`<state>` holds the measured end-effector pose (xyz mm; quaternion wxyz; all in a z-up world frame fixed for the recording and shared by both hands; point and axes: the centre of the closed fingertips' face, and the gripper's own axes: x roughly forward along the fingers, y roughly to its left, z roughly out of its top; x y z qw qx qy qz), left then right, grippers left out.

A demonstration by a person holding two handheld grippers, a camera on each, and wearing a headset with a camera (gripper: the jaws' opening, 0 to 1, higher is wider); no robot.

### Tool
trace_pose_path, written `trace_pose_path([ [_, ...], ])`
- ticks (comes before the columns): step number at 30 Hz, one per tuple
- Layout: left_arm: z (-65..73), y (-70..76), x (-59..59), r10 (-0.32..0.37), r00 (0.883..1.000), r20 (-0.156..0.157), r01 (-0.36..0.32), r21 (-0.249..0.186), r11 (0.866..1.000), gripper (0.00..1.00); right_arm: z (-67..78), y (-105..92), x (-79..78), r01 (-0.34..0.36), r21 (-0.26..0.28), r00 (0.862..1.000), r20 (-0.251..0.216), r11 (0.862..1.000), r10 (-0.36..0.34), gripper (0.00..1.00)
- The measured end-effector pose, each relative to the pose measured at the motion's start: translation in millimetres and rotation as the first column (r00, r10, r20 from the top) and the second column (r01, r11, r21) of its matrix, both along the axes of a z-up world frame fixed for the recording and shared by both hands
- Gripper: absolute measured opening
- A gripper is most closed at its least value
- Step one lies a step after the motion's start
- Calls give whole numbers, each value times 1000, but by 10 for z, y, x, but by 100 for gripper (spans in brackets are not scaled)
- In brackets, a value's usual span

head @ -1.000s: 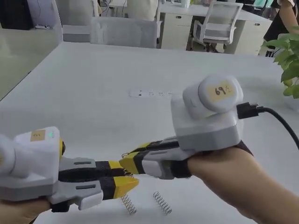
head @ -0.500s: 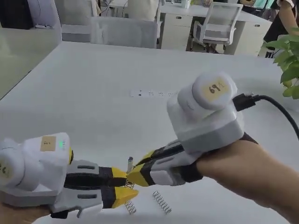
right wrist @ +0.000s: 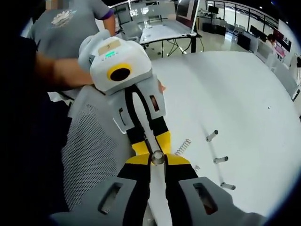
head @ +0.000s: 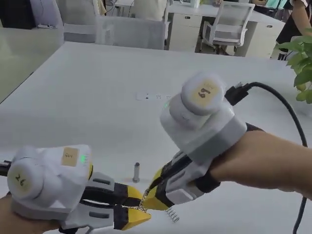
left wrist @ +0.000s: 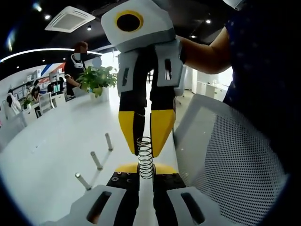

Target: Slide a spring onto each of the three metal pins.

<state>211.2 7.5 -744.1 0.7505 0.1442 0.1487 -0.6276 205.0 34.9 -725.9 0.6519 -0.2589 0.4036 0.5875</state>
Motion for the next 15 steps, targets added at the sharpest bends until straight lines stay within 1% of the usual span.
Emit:
trace_pose_path([
  [2, 3, -8, -8, -5, 1000, 0, 5, 0, 1000, 2, -24, -6, -6, -12, -21, 1000, 2, 1000, 12, 8],
  [7, -17, -19, -31, -24, 1000, 3, 24, 22, 999, 2, -70, -18, -40, -44, -61, 999, -7, 997, 44, 8],
  [13, -6, -41, -38, -30, 1000, -2, 30, 20, 999, 2, -95, -26, -44, -68, -87, 998, -8, 994, 68, 9],
  [15, -10, -47, -37, -30, 1000, 1, 30, 29, 999, 2, -100, -35, -40, -72, -94, 997, -5, 993, 72, 8],
])
